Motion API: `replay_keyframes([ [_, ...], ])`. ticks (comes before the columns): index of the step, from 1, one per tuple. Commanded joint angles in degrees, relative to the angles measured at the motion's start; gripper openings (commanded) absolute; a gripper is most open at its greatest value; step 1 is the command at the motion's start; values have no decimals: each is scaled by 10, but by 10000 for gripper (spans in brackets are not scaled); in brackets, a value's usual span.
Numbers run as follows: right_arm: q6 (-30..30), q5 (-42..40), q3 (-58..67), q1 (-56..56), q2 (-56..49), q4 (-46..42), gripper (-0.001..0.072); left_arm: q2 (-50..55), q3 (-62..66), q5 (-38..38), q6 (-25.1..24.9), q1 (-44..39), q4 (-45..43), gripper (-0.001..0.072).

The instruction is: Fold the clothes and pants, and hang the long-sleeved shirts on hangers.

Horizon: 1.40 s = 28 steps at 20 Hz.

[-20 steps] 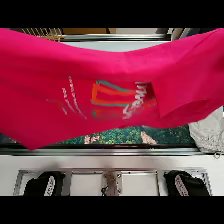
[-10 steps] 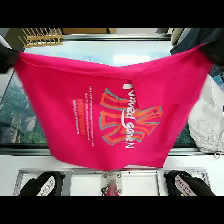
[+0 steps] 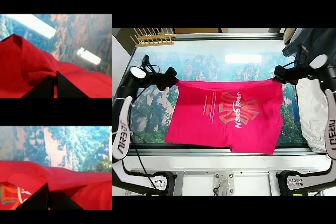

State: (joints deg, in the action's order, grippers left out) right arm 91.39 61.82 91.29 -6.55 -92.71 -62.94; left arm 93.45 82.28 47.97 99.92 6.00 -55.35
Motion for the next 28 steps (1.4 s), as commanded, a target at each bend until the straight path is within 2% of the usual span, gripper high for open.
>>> replay_keyframes([
  [1,2,-70,0,0,-38,-8,13,41,1,-73,-2,0,38,9],
  [4,2,-69,0,0,-28,-62,12,35,1,-69,-21,13,39,8],
  [8,8,-26,-12,1,0,-138,12,16,0,-12,-63,21,26,8],
  [14,9,-43,-167,3,79,-155,12,1,-9,70,-29,-6,-139,8],
  [19,10,-60,-298,3,121,-153,12,-19,-119,40,-5,-10,-138,9],
  [24,10,-61,-345,3,122,-129,30,-20,-172,24,-5,-12,-120,18],
  [25,10,-61,-345,3,122,-117,184,-23,-171,24,-5,-12,-118,228],
  [26,9,-61,-345,2,126,-104,485,-31,-171,23,-5,-12,-120,438],
  [27,8,-61,-343,0,134,-99,607,-47,-172,21,-5,-9,-120,457],
  [28,8,-59,-338,-1,148,-100,605,-68,-172,21,-5,-4,-122,457],
])
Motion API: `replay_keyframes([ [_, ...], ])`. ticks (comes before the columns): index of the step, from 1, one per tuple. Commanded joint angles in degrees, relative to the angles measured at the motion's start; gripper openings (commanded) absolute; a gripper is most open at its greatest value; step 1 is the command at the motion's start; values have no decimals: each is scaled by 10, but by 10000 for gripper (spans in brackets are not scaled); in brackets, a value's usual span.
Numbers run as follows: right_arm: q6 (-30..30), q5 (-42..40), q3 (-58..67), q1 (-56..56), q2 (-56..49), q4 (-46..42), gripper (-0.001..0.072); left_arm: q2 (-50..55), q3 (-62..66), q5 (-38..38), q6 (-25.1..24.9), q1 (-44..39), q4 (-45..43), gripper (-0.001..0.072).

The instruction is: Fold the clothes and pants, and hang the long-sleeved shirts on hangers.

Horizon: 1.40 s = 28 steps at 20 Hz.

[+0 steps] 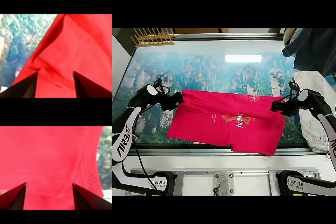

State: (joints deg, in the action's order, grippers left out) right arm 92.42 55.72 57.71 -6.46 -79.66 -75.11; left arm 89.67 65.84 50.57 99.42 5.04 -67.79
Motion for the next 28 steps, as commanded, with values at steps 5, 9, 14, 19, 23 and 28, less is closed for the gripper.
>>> replay_keyframes([
  [5,-3,45,1,-37,165,2,605,-157,-13,117,0,56,-139,458],
  [9,-8,57,-3,-37,248,-7,605,-252,-150,134,1,109,-146,459],
  [14,-8,63,-3,-37,265,-5,605,-324,-344,78,1,168,-69,459],
  [19,-8,63,-3,-37,265,8,605,-328,-414,12,0,201,11,459],
  [23,-7,63,-3,-37,265,8,605,-328,-440,-29,-1,199,64,458],
  [28,-7,63,-3,-37,265,8,605,-328,-443,-34,-1,199,65,458],
])
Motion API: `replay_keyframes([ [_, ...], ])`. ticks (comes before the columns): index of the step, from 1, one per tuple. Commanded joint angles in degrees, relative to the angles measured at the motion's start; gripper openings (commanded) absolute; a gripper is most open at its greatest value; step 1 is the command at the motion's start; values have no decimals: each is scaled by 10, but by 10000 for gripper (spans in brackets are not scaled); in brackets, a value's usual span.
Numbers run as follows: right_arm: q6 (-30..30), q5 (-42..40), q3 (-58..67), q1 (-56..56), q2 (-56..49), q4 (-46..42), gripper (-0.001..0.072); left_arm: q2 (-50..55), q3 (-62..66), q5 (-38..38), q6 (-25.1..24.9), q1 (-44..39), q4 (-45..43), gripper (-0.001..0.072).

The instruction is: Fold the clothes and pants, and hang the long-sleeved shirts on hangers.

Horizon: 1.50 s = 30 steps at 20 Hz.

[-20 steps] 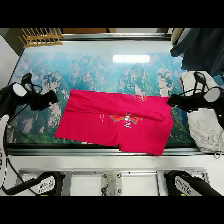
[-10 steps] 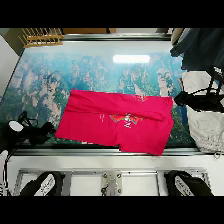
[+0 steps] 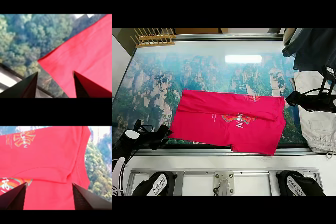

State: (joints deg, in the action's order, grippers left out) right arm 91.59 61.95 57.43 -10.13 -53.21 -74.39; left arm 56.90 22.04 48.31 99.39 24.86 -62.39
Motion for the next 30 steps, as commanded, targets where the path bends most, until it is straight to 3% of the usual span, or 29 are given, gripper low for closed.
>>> replay_keyframes([
  [1,2,0,0,0,0,0,605,0,-5,-12,-1,1,10,458],
  [8,5,1,0,0,1,3,605,0,-5,-38,2,-41,11,457],
  [10,5,1,0,0,1,3,605,-1,-4,-69,26,-69,11,455],
  [12,9,1,0,0,1,4,606,-1,-4,-89,46,-87,11,293],
  [14,8,1,0,-2,0,9,605,-1,-4,-100,46,-104,11,16],
  [17,5,21,-1,-29,-5,9,606,-1,9,-67,37,-103,-6,9],
  [20,-9,45,-44,-115,-19,12,606,-10,27,0,-7,-79,-42,9],
  [24,-29,14,-148,-202,-68,19,615,-64,-1,17,-34,-74,-40,9],
  [27,-68,-26,-168,-208,-140,68,615,-105,-30,17,-34,-74,-40,9],
  [30,-132,-70,-168,-208,-202,176,614,-144,-50,17,-34,-74,-39,9],
])
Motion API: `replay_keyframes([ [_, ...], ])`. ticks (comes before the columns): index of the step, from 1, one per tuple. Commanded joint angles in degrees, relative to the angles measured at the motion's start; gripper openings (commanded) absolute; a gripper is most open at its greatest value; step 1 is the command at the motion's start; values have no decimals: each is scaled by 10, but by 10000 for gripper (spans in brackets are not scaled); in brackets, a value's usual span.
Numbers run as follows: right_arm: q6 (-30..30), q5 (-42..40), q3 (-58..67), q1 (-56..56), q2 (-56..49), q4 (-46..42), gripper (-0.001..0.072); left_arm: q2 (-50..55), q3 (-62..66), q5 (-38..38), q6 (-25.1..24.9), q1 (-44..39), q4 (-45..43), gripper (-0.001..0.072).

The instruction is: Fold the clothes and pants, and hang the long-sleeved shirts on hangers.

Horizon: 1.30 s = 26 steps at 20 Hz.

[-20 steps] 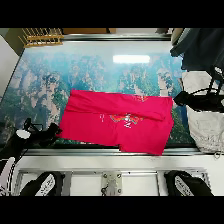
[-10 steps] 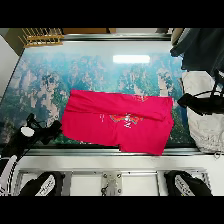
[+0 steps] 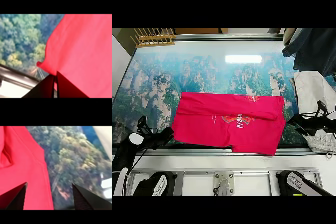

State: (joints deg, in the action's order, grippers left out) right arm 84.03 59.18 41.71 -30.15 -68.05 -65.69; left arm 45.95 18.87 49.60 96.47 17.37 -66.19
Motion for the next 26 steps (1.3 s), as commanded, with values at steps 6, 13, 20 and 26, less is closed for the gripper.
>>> replay_keyframes([
  [6,-130,-108,4,29,-121,205,613,-66,-20,6,-5,1,0,9],
  [13,-138,-171,85,124,-160,209,258,-66,-20,10,-5,1,-1,9],
  [20,-136,-189,210,153,-204,208,16,-66,-20,25,-5,1,0,9],
  [26,-137,-109,234,114,-164,179,629,-66,-20,30,-5,1,2,9],
])
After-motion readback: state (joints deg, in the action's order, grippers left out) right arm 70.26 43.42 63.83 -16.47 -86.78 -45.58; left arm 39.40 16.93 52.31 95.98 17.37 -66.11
